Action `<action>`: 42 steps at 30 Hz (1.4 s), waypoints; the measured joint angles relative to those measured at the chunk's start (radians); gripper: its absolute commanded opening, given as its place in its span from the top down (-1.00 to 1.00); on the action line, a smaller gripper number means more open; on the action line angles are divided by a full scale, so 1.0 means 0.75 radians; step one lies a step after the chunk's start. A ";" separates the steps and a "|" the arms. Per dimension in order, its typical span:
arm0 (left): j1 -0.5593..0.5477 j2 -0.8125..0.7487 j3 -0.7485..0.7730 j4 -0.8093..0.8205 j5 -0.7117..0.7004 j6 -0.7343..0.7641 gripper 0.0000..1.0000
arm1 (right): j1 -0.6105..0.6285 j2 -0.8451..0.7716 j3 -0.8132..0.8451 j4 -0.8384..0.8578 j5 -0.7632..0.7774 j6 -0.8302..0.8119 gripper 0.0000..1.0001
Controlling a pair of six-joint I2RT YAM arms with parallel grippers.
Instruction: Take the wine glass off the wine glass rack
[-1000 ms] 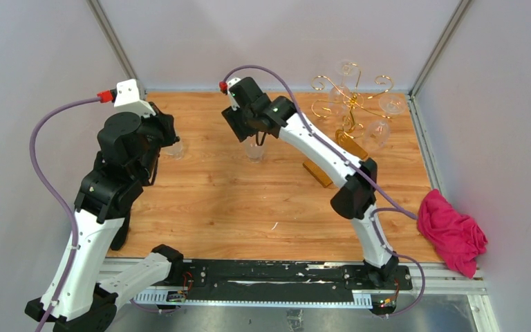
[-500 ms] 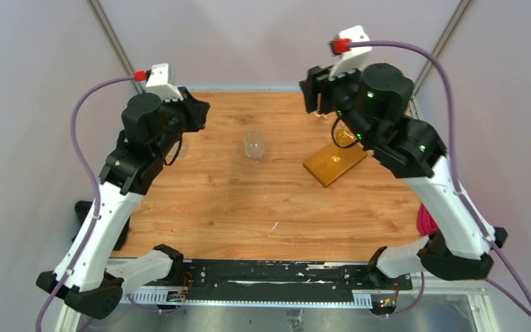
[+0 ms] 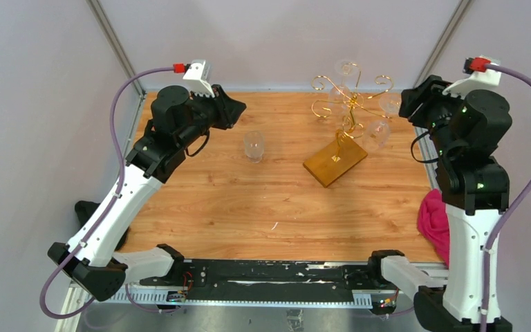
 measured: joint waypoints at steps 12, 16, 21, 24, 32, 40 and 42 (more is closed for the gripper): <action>0.000 -0.003 0.000 0.004 -0.009 0.000 0.56 | -0.771 0.117 -0.393 0.288 -0.989 0.485 0.06; 0.000 -0.001 0.000 0.005 -0.016 0.002 0.56 | -0.845 0.149 -0.500 0.501 -1.204 0.665 0.06; 0.000 0.001 0.000 0.003 -0.032 0.016 0.56 | -0.854 0.160 -0.544 0.676 -1.337 0.794 0.05; 0.000 0.001 0.000 0.004 -0.040 0.023 0.56 | -0.854 0.173 -0.553 0.734 -1.373 0.832 0.06; 0.000 -0.001 -0.037 0.005 -0.051 0.036 0.57 | -0.858 0.183 -0.551 0.658 -1.331 0.742 0.05; 0.000 -0.035 -0.057 0.005 -0.061 0.048 0.57 | -0.862 0.207 -0.551 0.575 -1.279 0.665 0.06; 0.000 -0.046 -0.060 0.005 -0.061 0.053 0.57 | -0.862 0.217 -0.551 0.573 -1.278 0.658 0.07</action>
